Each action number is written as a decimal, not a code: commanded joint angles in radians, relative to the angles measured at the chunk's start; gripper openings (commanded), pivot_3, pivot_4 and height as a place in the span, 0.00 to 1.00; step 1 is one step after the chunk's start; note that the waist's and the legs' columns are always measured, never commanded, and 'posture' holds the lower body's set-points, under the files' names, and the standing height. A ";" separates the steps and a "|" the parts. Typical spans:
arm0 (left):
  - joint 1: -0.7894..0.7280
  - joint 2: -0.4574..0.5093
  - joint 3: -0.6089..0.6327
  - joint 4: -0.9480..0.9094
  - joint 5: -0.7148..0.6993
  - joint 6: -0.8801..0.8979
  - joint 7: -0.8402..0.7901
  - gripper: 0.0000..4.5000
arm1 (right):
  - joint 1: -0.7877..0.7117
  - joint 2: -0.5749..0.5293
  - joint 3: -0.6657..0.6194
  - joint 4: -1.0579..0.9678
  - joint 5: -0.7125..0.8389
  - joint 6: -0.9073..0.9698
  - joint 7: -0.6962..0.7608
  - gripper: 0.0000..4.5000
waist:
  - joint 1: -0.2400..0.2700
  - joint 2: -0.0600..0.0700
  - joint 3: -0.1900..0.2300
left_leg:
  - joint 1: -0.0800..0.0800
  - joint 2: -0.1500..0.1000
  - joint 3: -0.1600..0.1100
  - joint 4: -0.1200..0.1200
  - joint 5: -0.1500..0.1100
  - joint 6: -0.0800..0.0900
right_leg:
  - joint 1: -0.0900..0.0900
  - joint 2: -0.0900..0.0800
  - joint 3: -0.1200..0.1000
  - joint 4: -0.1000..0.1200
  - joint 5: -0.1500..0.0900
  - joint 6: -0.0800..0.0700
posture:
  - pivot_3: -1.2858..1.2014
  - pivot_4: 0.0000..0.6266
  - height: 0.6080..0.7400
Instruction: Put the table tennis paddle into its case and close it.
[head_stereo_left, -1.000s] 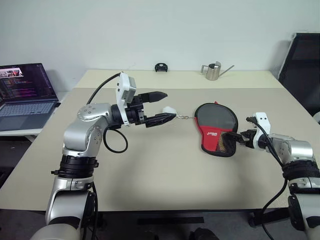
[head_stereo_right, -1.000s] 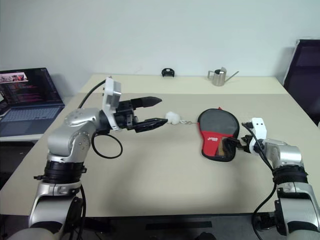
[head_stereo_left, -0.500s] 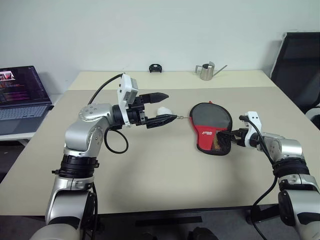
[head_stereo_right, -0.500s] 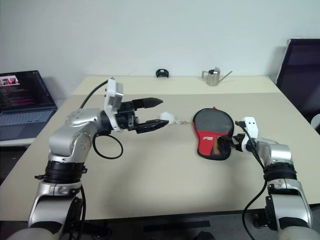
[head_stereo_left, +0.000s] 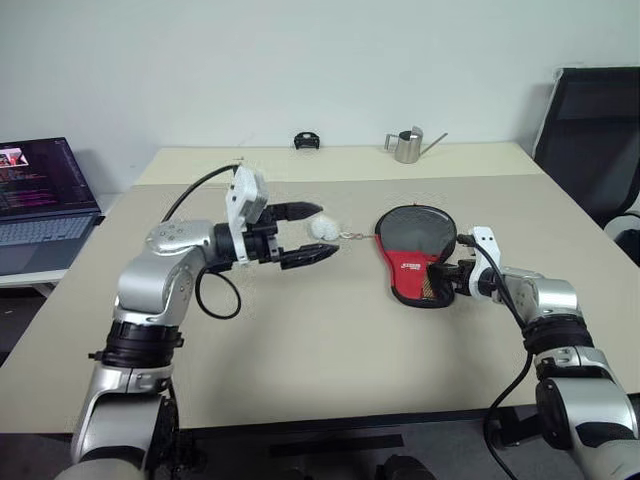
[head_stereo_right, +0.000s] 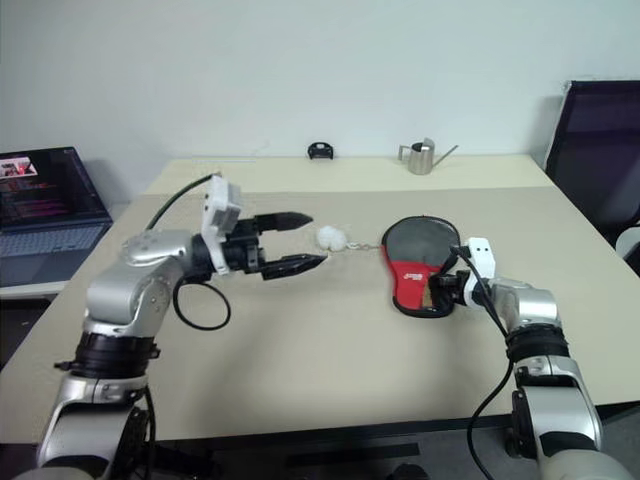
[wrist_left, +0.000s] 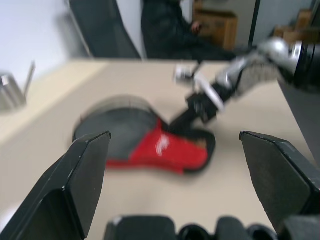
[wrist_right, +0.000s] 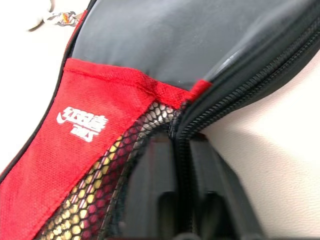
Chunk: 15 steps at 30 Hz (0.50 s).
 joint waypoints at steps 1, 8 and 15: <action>0.020 0.042 0.006 -0.084 -0.024 0.022 -0.024 1.00 | 0.045 0.028 0.024 -0.056 0.020 0.096 0.014 0.01 | 0.002 0.000 0.000 | 0.000 0.000 0.000 0.000 0.000 0.000 | 0.000 0.000 0.000 0.000 0.000 0.000 | 0.52 0.24 1.00; 0.083 0.099 0.008 -0.161 -0.064 0.075 -0.066 1.00 | 0.075 0.037 0.036 -0.261 0.070 0.230 0.037 0.01 | 0.002 0.000 0.000 | 0.000 0.001 0.000 -0.002 0.000 0.000 | 0.000 0.000 0.000 -0.002 -0.001 -0.002 | 0.52 0.24 1.00; 0.139 0.136 -0.006 -0.224 -0.097 0.110 -0.115 1.00 | 0.111 0.037 0.076 -0.441 0.128 0.343 0.079 0.01 | 0.002 0.001 0.001 | -0.005 0.001 0.000 -0.002 0.000 0.000 | -0.005 0.000 -0.001 -0.002 -0.001 -0.002 | 0.52 0.24 1.00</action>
